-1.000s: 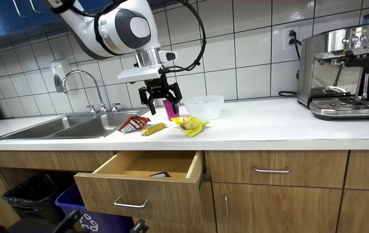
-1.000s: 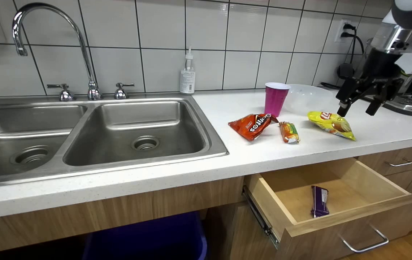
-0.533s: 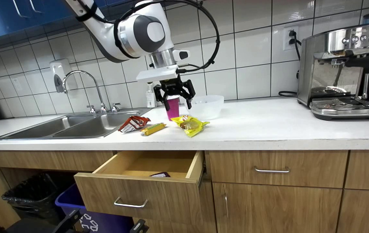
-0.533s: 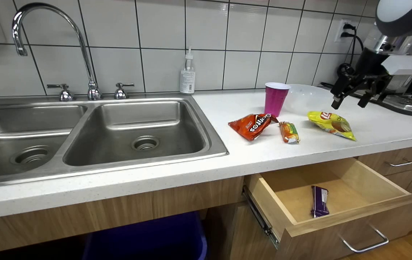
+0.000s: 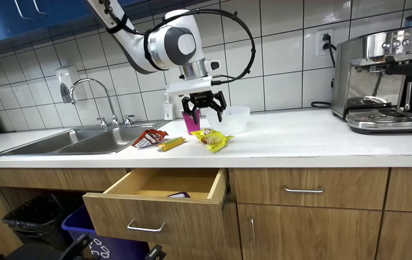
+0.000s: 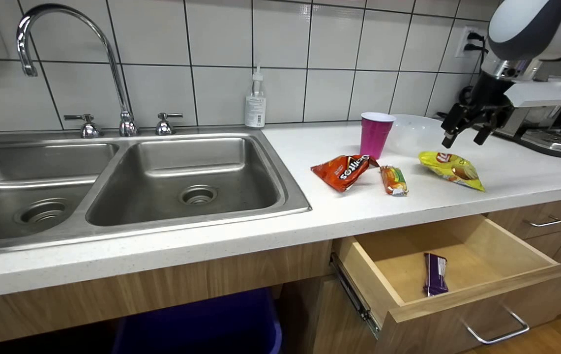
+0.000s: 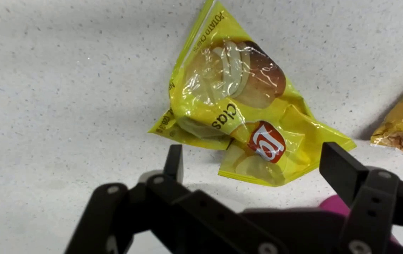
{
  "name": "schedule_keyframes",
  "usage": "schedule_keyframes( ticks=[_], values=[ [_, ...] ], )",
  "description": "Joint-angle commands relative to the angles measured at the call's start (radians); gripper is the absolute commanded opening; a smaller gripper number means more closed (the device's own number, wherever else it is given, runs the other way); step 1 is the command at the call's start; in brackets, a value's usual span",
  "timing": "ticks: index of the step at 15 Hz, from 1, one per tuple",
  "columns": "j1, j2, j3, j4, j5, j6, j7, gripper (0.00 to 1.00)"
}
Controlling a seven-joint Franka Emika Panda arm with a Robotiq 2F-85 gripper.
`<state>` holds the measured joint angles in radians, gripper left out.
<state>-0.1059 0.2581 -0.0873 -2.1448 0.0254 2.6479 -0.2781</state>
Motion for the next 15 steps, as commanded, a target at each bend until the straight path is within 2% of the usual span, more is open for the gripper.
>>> schedule_keyframes(
  ticks=[1,7,15],
  values=[
    [-0.047,0.069,0.044,0.084,0.047,-0.004,-0.077,1.00],
    [-0.069,0.143,0.071,0.153,0.048,-0.012,-0.089,1.00],
    [-0.072,0.203,0.079,0.184,0.036,-0.017,-0.076,1.00]
  ],
)
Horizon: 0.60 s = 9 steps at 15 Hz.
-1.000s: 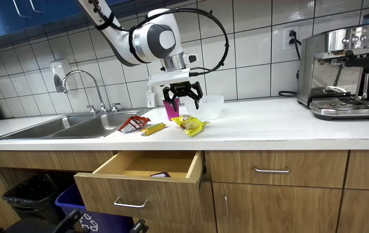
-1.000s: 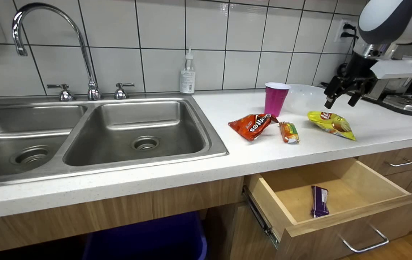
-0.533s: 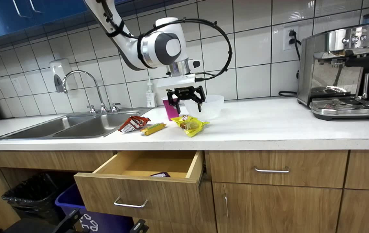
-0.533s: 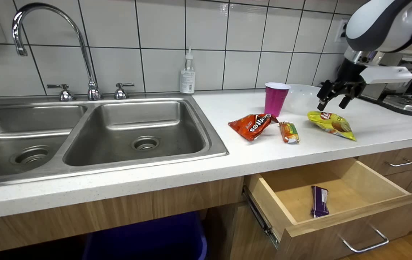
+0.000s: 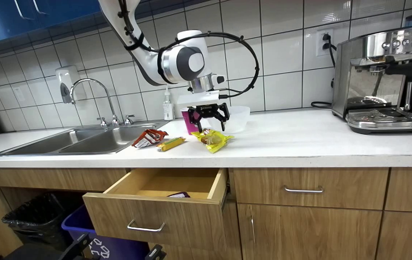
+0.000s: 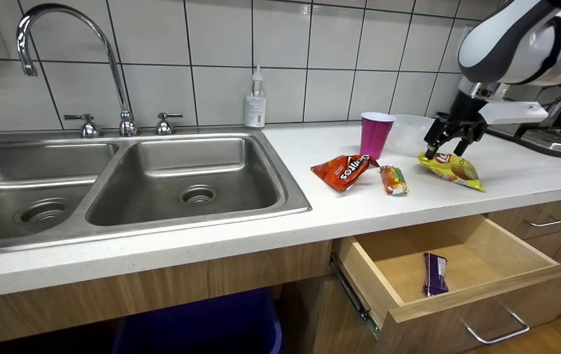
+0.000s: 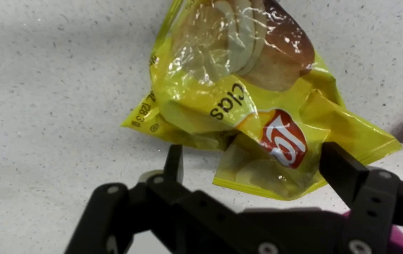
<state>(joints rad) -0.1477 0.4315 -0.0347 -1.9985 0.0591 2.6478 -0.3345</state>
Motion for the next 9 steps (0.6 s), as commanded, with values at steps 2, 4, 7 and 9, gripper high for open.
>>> schedule_keyframes(
  ticks=[2,4,7,9],
  values=[
    [-0.030,0.040,0.027,0.038,0.000,-0.019,-0.019,1.00],
    [-0.030,0.048,0.028,0.037,-0.004,-0.023,-0.019,1.00],
    [-0.026,0.044,0.024,0.025,-0.012,-0.025,-0.013,1.00],
    [-0.028,0.031,0.028,0.011,-0.009,-0.024,-0.018,1.00]
  ],
)
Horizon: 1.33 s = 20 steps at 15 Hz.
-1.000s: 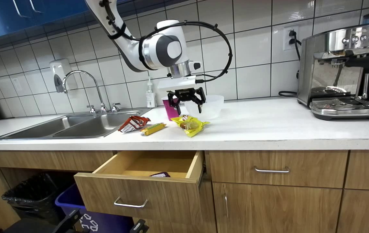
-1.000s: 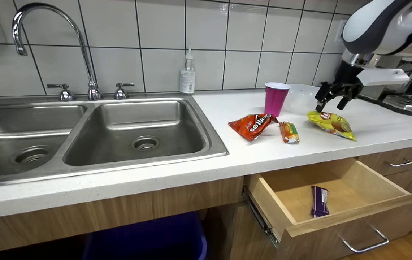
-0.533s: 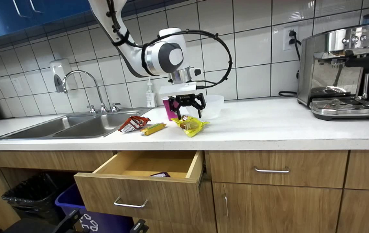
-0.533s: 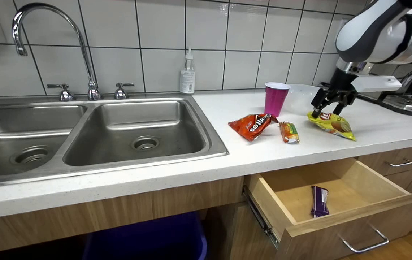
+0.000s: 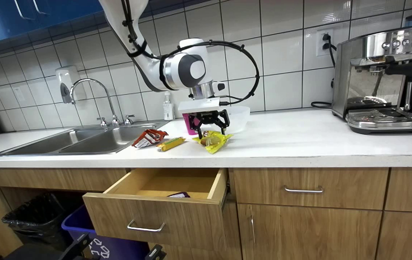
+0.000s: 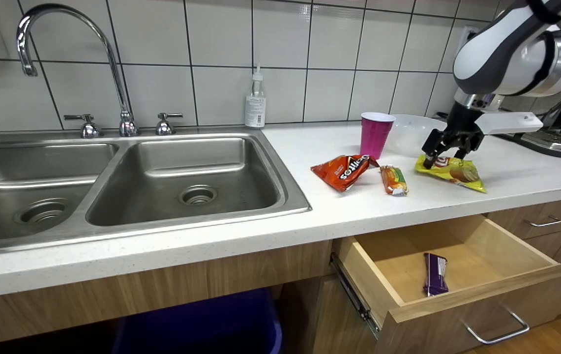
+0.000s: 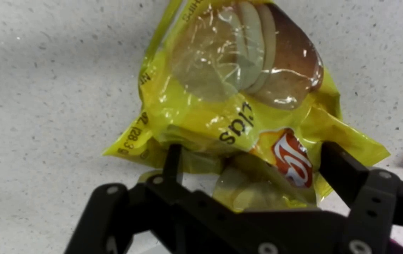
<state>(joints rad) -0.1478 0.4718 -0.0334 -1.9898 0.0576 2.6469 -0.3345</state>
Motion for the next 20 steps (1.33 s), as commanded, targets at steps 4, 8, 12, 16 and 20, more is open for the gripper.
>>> schedule_keyframes(
  ticks=[4,8,12,16,20],
  values=[
    [-0.029,-0.015,0.031,-0.009,-0.002,-0.030,-0.019,1.00],
    [-0.028,-0.031,0.034,-0.037,-0.001,-0.035,-0.019,1.00],
    [-0.025,-0.059,0.033,-0.084,-0.004,-0.029,-0.018,1.00],
    [-0.021,-0.111,0.033,-0.152,-0.002,-0.025,-0.016,1.00],
    [-0.012,-0.171,0.025,-0.234,-0.010,-0.023,-0.011,1.00]
  ],
)
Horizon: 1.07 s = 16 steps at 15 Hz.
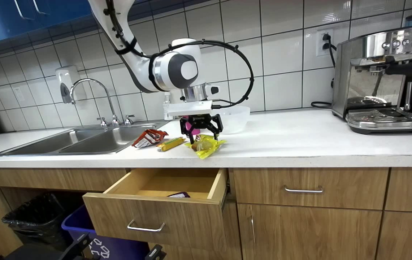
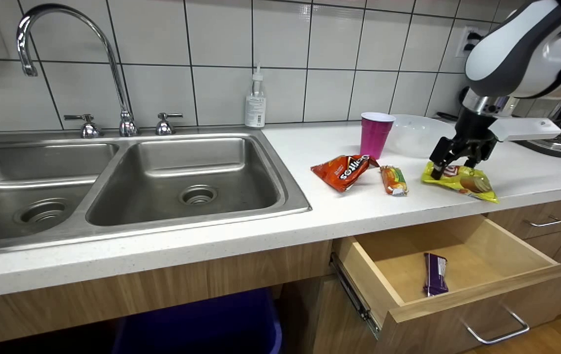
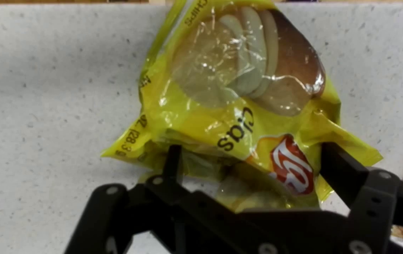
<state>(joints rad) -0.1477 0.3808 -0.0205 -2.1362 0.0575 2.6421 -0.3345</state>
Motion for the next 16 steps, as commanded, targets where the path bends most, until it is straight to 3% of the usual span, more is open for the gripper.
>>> schedule_keyframes(
  ticks=[1,16],
  values=[
    [-0.011,-0.096,0.010,-0.110,-0.009,-0.015,-0.010,1.00],
    [0.024,-0.321,-0.003,-0.391,0.005,-0.016,-0.010,1.00]
  ],
)
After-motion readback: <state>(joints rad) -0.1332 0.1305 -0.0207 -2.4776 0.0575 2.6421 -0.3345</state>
